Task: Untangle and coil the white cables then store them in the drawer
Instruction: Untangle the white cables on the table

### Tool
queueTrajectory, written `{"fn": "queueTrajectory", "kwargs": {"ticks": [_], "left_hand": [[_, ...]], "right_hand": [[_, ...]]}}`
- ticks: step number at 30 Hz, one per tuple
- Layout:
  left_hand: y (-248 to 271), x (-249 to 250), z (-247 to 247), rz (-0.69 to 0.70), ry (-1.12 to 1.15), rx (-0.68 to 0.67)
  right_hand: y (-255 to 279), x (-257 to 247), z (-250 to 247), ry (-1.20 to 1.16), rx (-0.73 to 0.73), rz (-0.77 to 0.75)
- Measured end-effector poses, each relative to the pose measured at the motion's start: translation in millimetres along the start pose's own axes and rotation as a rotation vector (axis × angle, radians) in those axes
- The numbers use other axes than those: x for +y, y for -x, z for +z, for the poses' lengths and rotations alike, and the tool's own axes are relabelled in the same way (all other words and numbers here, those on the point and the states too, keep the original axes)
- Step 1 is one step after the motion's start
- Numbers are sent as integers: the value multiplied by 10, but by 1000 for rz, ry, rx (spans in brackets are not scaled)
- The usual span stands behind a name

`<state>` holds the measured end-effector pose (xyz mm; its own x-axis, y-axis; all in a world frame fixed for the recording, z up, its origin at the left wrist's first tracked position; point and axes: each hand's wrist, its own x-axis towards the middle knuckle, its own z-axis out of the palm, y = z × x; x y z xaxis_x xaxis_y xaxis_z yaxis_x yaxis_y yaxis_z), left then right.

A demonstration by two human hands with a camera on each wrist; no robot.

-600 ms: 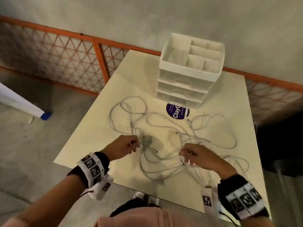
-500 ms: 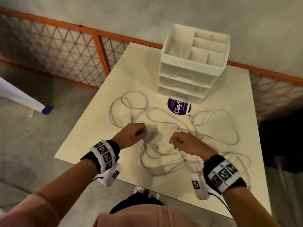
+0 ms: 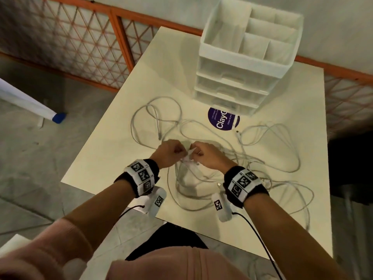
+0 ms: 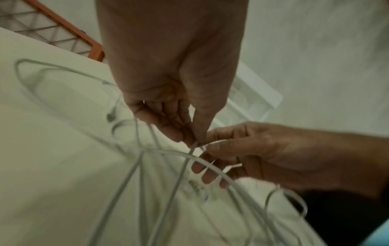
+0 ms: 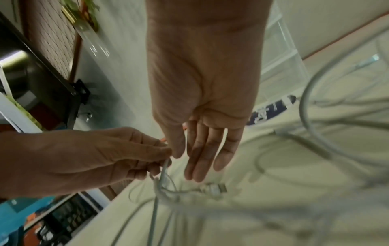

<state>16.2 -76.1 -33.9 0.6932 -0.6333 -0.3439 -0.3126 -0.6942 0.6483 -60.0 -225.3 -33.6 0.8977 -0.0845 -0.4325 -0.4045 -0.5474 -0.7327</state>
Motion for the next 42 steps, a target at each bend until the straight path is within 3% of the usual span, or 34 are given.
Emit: {"fn": "queueTrajectory", "kwargs": {"ticks": [6,7,10,13,16,18,20,22,25,28,32,38,42], "left_hand": [[-65,723,-575,232,566,152],[-85,1134,-760,363,594,151],[-85,1360,-898,443,697,207],[-4,1432,-962,489,912,335],[-16,1322,-1148,433,1040,564],[-49,1143,-1222,397,937,660],[-66,1006,-1188,420,716,637],[-73,954,-1035,400,506,467],[-59,985,-707,338,348,92],[-43,1020,-544,421,292,-25],[-67,912,-697,452,274,104],[-118,453,-1153,329,264,515],[-107,235,-1143,164,14,523]], "right_hand": [[220,-361,-486,-366,37,-156],[367,-487,-781,-320,130,-242],[332,-435,-816,-226,129,-277],[467,-164,-724,-71,111,-171],[571,257,-741,-72,90,-31],[677,506,-772,-95,129,35],[770,574,-849,-148,195,37],[809,427,-948,-173,206,11],[783,-56,-1065,-115,141,-134],[785,-428,-1159,-49,62,-209],[912,-296,-1331,-130,142,-164],[1042,297,-1522,4,274,6],[1127,266,-1612,-27,392,-44]]}}
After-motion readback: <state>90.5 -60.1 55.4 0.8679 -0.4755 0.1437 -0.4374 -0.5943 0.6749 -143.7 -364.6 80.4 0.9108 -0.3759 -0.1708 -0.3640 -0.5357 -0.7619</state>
